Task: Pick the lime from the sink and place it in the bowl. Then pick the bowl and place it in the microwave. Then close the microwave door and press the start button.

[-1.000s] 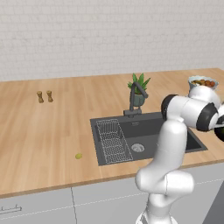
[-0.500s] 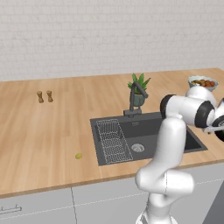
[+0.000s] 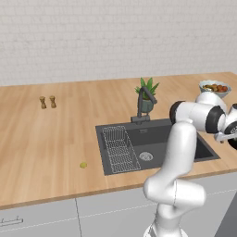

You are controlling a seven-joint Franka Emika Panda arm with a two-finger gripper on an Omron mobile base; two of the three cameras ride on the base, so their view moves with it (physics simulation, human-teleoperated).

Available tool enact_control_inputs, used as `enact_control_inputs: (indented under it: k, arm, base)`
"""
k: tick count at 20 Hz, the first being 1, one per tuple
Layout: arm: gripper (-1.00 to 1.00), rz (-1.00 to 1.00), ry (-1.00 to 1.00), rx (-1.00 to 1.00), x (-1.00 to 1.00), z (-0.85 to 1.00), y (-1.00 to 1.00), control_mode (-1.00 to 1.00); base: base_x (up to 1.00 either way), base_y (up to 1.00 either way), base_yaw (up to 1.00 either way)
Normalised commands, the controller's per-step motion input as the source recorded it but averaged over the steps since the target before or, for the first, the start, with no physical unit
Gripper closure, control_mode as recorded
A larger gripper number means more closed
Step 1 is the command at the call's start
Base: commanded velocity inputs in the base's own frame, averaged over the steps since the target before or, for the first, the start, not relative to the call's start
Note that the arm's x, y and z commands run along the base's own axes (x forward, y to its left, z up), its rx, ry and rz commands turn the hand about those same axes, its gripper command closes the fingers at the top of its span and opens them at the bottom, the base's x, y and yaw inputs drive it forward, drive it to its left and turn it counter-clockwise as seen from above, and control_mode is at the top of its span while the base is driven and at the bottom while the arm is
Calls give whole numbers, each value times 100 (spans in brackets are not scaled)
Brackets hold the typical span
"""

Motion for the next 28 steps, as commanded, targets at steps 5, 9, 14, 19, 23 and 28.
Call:
enact_control_inputs:
  k: [5, 9, 14, 19, 23, 28]
  arm:
    - [100, 3, 5, 0, 0, -35, -11, -100]
    - [100, 4, 6, 0, 0, -42, -7, -100]
    - [100, 4, 1, 0, -11, -17, -1, -100]
    - [100, 0, -8, 0, -46, 0, 1, -100]
    - [100, 4, -23, -6, -64, 31, 22, -100]
    - [100, 14, -4, -16, -49, 81, 36, -100]
  base:
    - [0, 0, 0]
    - [0, 0, 0]
    - [0, 0, 0]
    - [0, 0, 0]
    - [0, 0, 0]
    - [0, 0, 0]
